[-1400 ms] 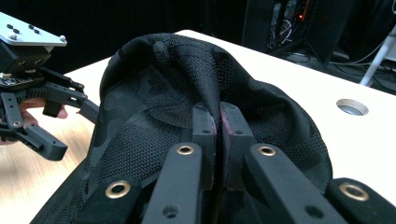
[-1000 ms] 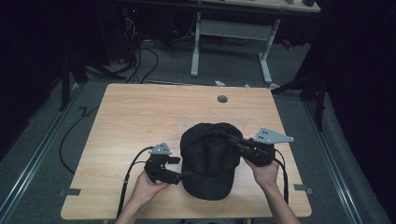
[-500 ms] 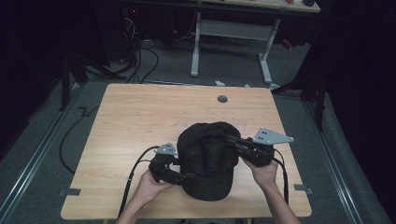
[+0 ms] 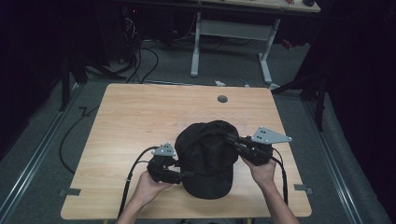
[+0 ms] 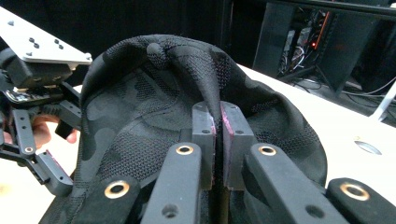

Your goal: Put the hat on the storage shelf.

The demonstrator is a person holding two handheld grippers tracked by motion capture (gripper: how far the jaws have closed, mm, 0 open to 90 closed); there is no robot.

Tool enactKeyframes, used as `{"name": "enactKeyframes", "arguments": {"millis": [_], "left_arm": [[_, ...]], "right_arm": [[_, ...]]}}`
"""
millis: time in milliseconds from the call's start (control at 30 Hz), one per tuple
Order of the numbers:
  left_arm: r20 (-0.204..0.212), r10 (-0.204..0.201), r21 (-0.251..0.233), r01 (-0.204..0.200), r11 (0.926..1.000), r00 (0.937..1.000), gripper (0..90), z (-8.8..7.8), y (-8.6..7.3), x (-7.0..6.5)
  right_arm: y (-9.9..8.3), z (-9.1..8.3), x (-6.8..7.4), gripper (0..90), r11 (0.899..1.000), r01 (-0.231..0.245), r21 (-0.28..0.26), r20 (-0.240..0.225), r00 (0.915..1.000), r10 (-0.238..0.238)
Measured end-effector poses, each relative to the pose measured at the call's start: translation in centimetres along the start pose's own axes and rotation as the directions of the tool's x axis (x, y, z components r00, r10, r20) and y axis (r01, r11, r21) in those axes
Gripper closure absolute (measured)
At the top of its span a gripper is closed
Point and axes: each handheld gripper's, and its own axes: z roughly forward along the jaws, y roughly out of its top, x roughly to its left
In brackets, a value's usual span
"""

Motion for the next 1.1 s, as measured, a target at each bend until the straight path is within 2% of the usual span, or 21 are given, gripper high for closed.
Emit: {"name": "enactKeyframes", "arguments": {"millis": [367, 533, 633, 733, 867, 933, 1100], "left_arm": [[0.009, -0.001, 0.009, 0.001, 1.0000, 1.0000, 60.6, -0.3, 0.1, -0.2], [0.008, -0.020, 0.015, 0.020, 0.9997, 0.9998, 66.7, -0.4, 0.2, -0.2], [0.023, -0.028, 0.014, 0.027, 0.9995, 0.9994, 73.3, -0.7, 0.3, -0.3], [0.057, -0.049, 0.009, 0.049, 0.9988, 0.9972, 78.5, -1.2, 0.6, -0.6], [0.089, -0.057, 0.009, 0.057, 0.9983, 0.9944, 84.7, -1.6, 0.7, -0.7], [0.111, -0.062, 0.008, 0.062, 0.9981, 0.9919, 85.6, -1.9, 0.8, -1.0], [0.122, -0.049, -0.003, 0.050, 0.9987, 0.9913, 86.0, -2.3, 0.7, -1.2]], "right_arm": [[0.0, 0.1, -0.1, 84.4, 1.000, 0.019, 0.022, 0.032, 0.9993, -0.020], [0.0, 0.2, -0.2, 83.0, 1.000, 0.016, 0.024, 0.032, 0.9993, -0.017], [0.0, 0.2, -0.2, 82.4, 1.000, 0.018, 0.023, 0.034, 0.9993, -0.018], [0.2, 0.0, -0.2, 80.9, 1.000, 0.017, 0.014, 0.035, 0.9992, -0.018], [0.5, -0.1, -0.2, 78.7, 1.000, 0.019, 0.006, 0.033, 0.9993, -0.020], [0.6, -0.1, -0.2, 77.9, 1.000, 0.023, 0.002, 0.034, 0.9992, -0.023], [0.6, -0.2, -0.3, 73.6, 1.000, 0.010, -0.006, 0.036, 0.9993, -0.010]]}}
